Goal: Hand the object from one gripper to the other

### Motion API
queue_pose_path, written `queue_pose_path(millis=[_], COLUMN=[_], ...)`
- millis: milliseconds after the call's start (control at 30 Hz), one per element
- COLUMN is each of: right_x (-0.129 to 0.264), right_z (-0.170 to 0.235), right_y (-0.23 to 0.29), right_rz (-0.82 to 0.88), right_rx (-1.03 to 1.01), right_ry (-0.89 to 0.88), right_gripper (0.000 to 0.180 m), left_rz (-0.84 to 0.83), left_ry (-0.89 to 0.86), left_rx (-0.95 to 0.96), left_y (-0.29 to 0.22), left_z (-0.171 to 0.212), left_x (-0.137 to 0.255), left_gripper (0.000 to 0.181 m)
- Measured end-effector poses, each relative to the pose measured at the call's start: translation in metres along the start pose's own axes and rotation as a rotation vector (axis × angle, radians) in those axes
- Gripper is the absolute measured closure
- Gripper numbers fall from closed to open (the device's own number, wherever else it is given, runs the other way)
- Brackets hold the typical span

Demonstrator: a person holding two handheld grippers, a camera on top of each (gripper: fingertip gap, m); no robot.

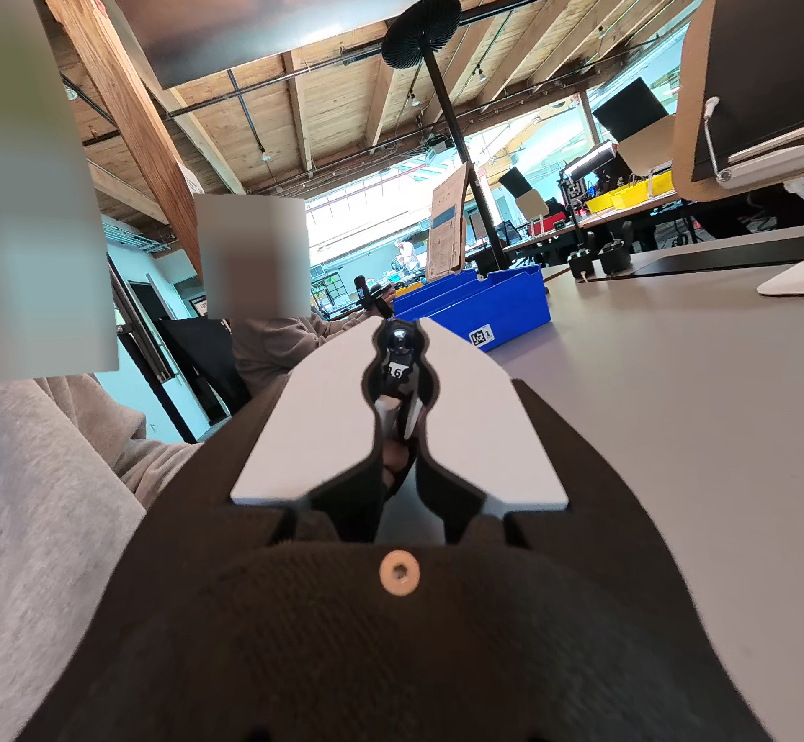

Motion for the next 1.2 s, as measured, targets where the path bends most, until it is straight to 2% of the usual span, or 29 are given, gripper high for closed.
queue_pose_path(millis=[233,700,767,1000,1100,1200], right_x=[0.0,0.005,0.005,0.006,0.007,0.01], right_z=[0.002,0.0,0.001,0.003,-0.001,-0.005], right_y=[0.0,-0.004,-0.003,-0.001,-0.005,-0.011], right_rz=[-0.003,-0.016,-0.023,-0.018,-0.02,-0.016], right_rx=[-0.004,0.026,0.039,0.127,0.054,-0.036], right_ry=[0.006,0.029,0.035,0.078,0.028,-0.017], right_gripper=[0.169,0.168,0.169,0.168,0.149,0.141], left_rz=[0.029,0.044,0.043,0.052,0.065,0.067], left_ry=[-0.037,0.022,0.028,0.029,0.041,0.034], left_rx=[0.041,0.149,0.148,0.113,0.059,0.024], left_y=[0.0,0.006,0.006,0.003,-0.003,-0.005], left_z=[-0.001,0.007,0.007,0.005,0.005,0.004], left_x=[0.001,-0.001,-0.001,-0.001,-0.003,-0.003], left_gripper=[0.166,0.162,0.167,0.166,0.166,0.165])
Point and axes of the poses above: each gripper's, where its closed fingertips meet, x back along the fingers, z out of its underside, y = z × x across the jaws, the point moved 4 cm from there along x, back along the fingers, and after that the axes turned 1 degree about z, right-handed, at the moved point
